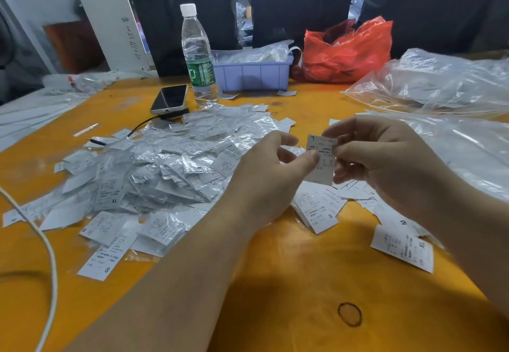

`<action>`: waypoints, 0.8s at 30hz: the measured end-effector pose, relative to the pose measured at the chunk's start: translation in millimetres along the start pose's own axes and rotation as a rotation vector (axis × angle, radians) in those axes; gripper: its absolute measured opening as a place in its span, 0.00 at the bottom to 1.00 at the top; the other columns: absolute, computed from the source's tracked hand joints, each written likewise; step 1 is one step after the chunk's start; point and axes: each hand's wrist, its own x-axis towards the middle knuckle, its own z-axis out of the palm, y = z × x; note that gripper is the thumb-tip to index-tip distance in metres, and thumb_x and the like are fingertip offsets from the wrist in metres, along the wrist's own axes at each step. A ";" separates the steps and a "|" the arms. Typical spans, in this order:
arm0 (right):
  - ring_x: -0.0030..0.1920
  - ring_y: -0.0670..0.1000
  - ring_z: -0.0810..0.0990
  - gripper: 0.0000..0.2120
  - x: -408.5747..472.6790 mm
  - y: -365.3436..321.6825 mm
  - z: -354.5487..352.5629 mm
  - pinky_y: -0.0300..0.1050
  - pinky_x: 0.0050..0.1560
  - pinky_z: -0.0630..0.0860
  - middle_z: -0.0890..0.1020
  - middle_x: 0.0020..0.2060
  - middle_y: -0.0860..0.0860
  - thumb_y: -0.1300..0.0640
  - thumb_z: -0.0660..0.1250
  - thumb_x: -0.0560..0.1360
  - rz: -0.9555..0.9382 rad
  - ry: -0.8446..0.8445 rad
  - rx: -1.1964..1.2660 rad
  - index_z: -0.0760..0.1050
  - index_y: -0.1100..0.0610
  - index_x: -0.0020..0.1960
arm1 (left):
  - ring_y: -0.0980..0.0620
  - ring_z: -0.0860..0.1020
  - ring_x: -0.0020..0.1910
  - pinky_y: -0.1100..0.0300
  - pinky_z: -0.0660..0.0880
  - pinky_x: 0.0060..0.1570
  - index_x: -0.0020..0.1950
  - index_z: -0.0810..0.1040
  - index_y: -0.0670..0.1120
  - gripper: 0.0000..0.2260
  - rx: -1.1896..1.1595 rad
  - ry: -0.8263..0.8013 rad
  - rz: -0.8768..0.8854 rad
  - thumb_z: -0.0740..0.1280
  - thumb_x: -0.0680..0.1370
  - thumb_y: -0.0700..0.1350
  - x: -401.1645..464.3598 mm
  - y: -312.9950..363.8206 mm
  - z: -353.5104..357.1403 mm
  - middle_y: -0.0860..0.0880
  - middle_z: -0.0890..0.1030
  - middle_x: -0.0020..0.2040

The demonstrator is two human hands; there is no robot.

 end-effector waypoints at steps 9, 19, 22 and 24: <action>0.28 0.49 0.78 0.08 -16.4 -10.7 0.7 0.45 0.31 0.76 0.79 0.28 0.51 0.65 0.67 0.72 -0.209 0.060 -0.601 0.78 0.54 0.38 | 0.56 0.72 0.32 0.54 0.70 0.36 0.42 0.81 0.49 0.06 -0.184 -0.029 0.145 0.67 0.77 0.47 -6.2 7.2 1.2 0.54 0.77 0.33; 0.43 0.48 0.77 0.14 -62.8 -17.7 -30.1 0.44 0.41 0.75 0.80 0.45 0.45 0.64 0.62 0.74 -0.036 0.030 -1.169 0.79 0.48 0.50 | 0.57 0.76 0.30 0.57 0.75 0.34 0.43 0.80 0.47 0.06 -0.132 -0.203 0.148 0.67 0.79 0.46 -21.1 15.1 27.8 0.55 0.79 0.30; 0.46 0.55 0.78 0.14 -75.5 -11.7 -47.9 0.51 0.43 0.79 0.80 0.46 0.50 0.66 0.61 0.73 -0.051 0.185 -1.421 0.80 0.53 0.53 | 0.62 0.76 0.28 0.68 0.71 0.28 0.44 0.79 0.50 0.05 -0.082 -0.245 0.190 0.67 0.79 0.46 -26.8 17.9 36.0 0.57 0.81 0.32; 0.43 0.58 0.78 0.12 -83.2 -8.6 -55.4 0.53 0.39 0.79 0.80 0.44 0.53 0.67 0.61 0.72 -0.071 0.259 -1.483 0.80 0.57 0.50 | 0.63 0.77 0.29 0.71 0.69 0.29 0.43 0.79 0.52 0.05 -0.039 -0.258 0.222 0.68 0.79 0.47 -29.6 19.4 38.7 0.59 0.80 0.33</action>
